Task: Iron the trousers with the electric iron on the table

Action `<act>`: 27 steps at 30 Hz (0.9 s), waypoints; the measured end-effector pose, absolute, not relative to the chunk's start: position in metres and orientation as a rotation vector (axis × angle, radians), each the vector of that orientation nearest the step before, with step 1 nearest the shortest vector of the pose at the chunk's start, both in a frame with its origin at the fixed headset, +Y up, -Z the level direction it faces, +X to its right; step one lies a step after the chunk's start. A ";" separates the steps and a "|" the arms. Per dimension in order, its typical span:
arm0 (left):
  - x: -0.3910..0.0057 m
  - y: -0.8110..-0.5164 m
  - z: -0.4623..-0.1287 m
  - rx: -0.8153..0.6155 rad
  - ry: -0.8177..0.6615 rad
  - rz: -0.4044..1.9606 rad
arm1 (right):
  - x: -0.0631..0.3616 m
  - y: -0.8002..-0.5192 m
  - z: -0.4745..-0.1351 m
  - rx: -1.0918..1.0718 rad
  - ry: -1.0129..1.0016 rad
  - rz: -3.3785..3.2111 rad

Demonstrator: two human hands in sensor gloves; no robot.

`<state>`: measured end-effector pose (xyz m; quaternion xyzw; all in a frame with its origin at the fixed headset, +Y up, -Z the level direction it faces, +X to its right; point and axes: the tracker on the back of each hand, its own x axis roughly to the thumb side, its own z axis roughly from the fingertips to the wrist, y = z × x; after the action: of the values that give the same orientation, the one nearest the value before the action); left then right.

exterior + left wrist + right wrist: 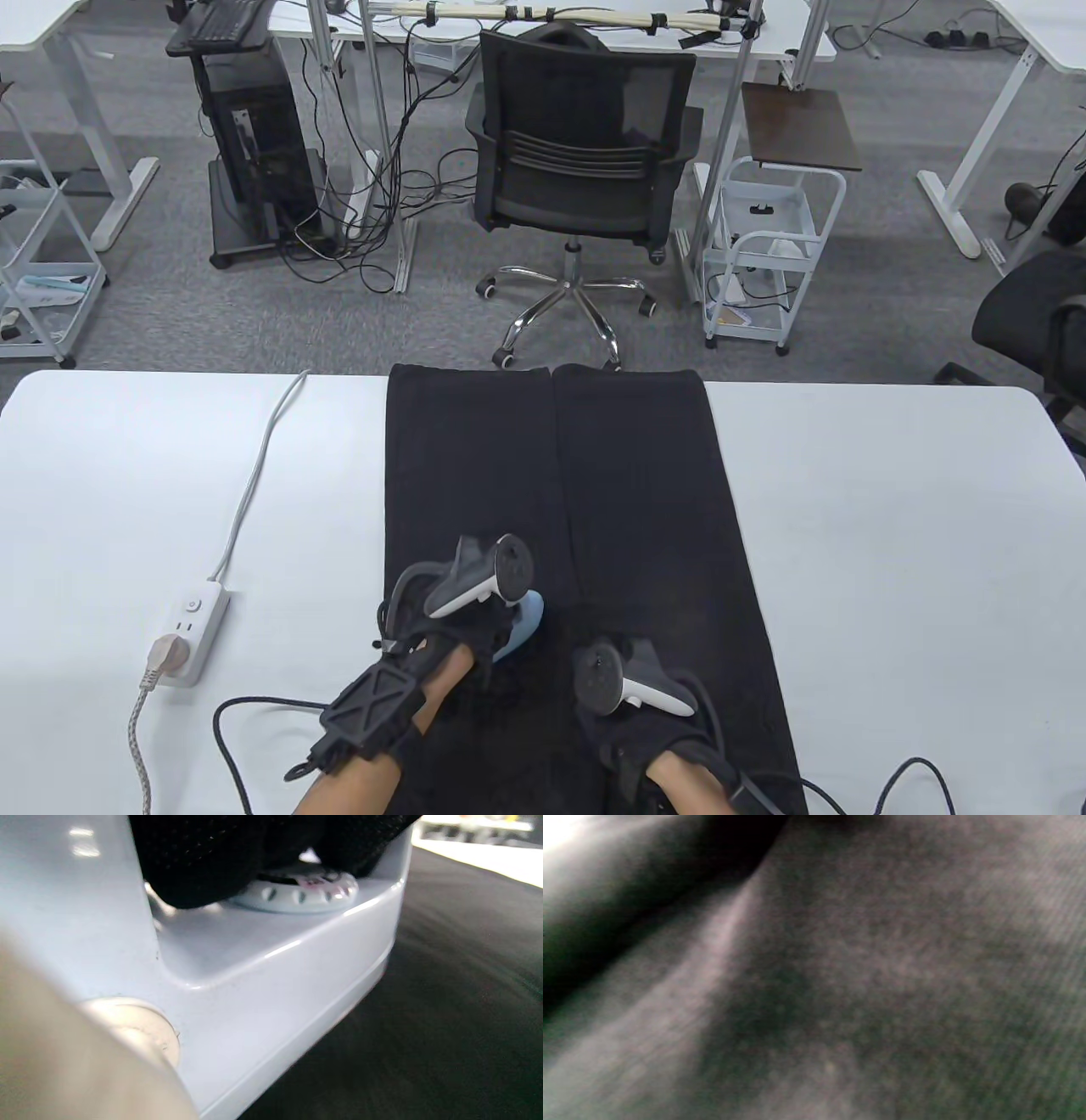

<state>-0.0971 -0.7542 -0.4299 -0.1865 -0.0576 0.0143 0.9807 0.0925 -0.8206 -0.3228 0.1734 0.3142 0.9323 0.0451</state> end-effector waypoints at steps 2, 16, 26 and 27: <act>-0.099 -0.754 -0.450 -0.375 -0.070 0.041 | 0.092 -0.821 -0.323 0.533 0.959 2.846; -0.100 -0.754 -0.450 -0.374 -0.041 0.055 | 0.094 -0.821 -0.323 0.537 0.967 2.822; -0.087 -0.757 -0.355 -0.391 -0.215 0.035 | 0.097 -0.821 -0.325 0.547 0.976 2.807; -0.087 -0.757 -0.347 -0.396 -0.233 0.031 | 0.098 -0.821 -0.325 0.547 0.977 2.805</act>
<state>-0.0867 -0.7566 -0.3468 -0.1961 -0.1153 0.0155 0.9737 0.0976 -0.8207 -0.3246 0.1806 0.3228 0.9271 0.0606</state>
